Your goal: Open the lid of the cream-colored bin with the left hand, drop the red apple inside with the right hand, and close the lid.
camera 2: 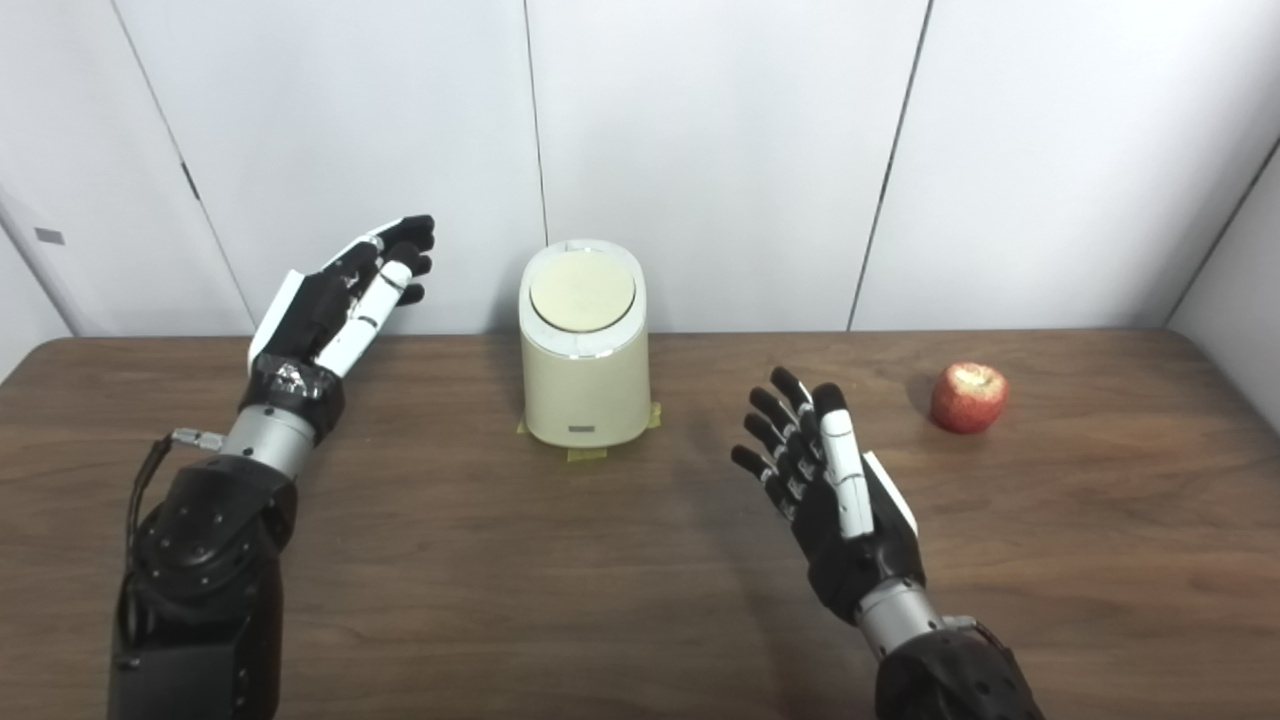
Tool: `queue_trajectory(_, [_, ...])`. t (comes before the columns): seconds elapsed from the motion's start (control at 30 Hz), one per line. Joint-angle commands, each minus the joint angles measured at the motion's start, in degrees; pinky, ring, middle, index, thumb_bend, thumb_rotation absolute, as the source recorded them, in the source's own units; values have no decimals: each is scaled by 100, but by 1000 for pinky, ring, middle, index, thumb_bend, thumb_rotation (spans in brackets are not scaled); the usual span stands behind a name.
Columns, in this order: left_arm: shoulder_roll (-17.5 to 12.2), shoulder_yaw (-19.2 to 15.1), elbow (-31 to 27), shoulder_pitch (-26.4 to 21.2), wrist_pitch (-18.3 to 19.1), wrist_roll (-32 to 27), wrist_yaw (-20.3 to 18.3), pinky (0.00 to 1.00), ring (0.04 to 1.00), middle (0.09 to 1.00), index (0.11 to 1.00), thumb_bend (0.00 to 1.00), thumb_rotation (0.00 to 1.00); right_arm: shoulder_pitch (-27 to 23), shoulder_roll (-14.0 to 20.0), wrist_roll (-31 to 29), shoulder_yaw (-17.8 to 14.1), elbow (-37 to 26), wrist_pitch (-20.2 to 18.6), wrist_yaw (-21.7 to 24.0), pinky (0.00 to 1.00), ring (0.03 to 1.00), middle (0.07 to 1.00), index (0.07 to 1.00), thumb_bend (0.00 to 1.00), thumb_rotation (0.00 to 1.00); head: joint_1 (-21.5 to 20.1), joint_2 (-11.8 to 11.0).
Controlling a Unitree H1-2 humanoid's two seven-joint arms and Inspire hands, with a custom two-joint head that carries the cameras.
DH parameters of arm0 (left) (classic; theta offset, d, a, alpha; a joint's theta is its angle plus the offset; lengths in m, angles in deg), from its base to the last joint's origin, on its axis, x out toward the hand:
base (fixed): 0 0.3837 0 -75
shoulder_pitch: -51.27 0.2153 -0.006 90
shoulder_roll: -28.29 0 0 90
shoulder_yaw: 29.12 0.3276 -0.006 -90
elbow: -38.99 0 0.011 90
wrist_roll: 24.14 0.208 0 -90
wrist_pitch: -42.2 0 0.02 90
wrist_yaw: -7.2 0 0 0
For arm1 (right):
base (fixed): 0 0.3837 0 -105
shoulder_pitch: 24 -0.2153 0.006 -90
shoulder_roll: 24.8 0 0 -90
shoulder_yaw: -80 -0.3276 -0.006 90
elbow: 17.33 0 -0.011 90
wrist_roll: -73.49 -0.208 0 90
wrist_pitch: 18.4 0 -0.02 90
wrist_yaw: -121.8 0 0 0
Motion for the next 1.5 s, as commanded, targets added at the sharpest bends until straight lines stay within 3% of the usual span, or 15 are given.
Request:
queue_trajectory(0.0, [-216, 223, -56, -274, -70, 155, 42, 846, 870, 878, 862, 383, 734, -216, 28, -34, -3, -176, 37, 11, 881, 952, 945, 961, 615, 921, -2, -3])
queue_trajectory(0.17, [-439, 695, 232, -502, -315, 508, 216, 822, 869, 868, 847, 373, 697, -231, 29, -29, 13, -149, 36, -4, 876, 940, 934, 952, 611, 911, -5, -29])
queue_trajectory(0.33, [-439, 891, 536, -895, -383, 587, 366, 852, 880, 881, 854, 420, 817, -227, 37, -32, 19, -138, 36, 19, 872, 932, 928, 952, 605, 909, 18, -27])
queue_trajectory(0.5, [-749, 1443, 1007, -1346, -877, 1141, 385, 863, 904, 899, 867, 409, 847, -217, 24, -51, 64, -130, 36, 10, 869, 929, 927, 955, 599, 905, 8, -31])
queue_trajectory(0.6, [-848, 1737, 1278, -1533, -1155, 1332, 334, 818, 881, 885, 849, 421, 881, -221, 10, -60, 78, -123, 36, 24, 865, 928, 929, 964, 591, 898, -9, -31])
queue_trajectory(0.7, [-1024, 2127, 1625, -1683, -1677, 1680, 328, 775, 868, 884, 851, 421, 921, -226, -18, -70, 93, -111, 36, 3, 856, 923, 926, 967, 592, 877, -25, -32])
queue_trajectory(0.83, [-1221, 2615, 1955, -1810, -2162, 2339, 330, 824, 893, 893, 872, 460, 996, -255, -29, -67, 139, -95, 36, -18, 854, 918, 921, 972, 587, 870, -54, -26])
queue_trajectory(0.97, [-1325, 2985, 2250, -1875, -2617, 2976, 427, 894, 894, 874, 863, 454, 951, -285, -31, -85, 155, -65, 36, 9, 864, 920, 921, 976, 597, 858, -85, -35])
queue_trajectory(1.2, [-1494, 3246, 2314, -1874, -2872, 3813, 300, 978, 915, 866, 854, 465, 985, -331, 55, -25, 244, -66, 36, 11, 865, 928, 922, 977, 606, 875, -119, -40])
queue_trajectory(1.47, [-1473, 3172, 2252, -1843, -2933, 4243, 287, 1000, 922, 869, 855, 451, 1000, -340, 123, -153, 276, -104, 36, -61, 871, 931, 924, 983, 602, 865, -109, -28])
